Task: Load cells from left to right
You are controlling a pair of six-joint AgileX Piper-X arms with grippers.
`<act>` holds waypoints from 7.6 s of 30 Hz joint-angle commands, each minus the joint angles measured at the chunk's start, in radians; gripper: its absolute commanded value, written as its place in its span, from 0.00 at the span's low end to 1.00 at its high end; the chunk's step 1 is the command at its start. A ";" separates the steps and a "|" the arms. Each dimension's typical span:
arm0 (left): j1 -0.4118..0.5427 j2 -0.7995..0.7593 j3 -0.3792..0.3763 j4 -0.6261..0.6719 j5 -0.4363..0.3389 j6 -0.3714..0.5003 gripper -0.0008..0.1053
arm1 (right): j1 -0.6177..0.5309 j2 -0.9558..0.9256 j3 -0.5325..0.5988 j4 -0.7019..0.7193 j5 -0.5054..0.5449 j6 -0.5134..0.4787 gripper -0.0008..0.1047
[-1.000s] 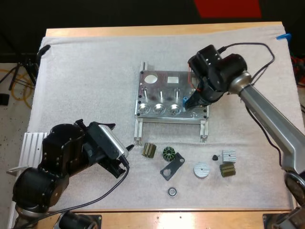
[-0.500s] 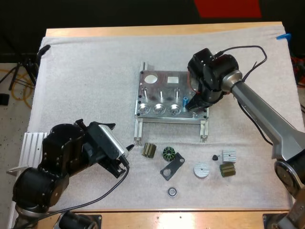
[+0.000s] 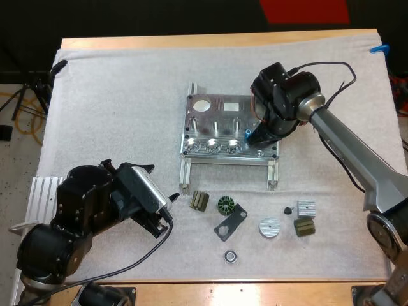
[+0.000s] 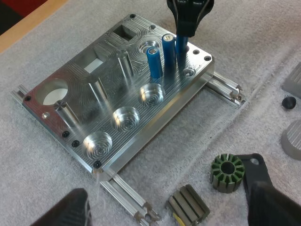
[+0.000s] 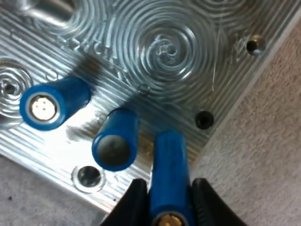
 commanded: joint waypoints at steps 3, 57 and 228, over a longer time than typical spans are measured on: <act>0.000 -0.008 0.000 -0.005 0.007 -0.013 0.64 | -0.005 0.001 0.002 0.012 -0.025 -0.006 0.01; 0.000 -0.008 0.000 -0.005 0.007 -0.013 0.64 | -0.005 0.005 0.010 0.029 -0.018 0.002 0.01; 0.418 -0.847 0.136 0.172 0.015 -0.145 0.64 | -0.466 -1.948 0.821 -0.228 -0.001 -0.027 0.57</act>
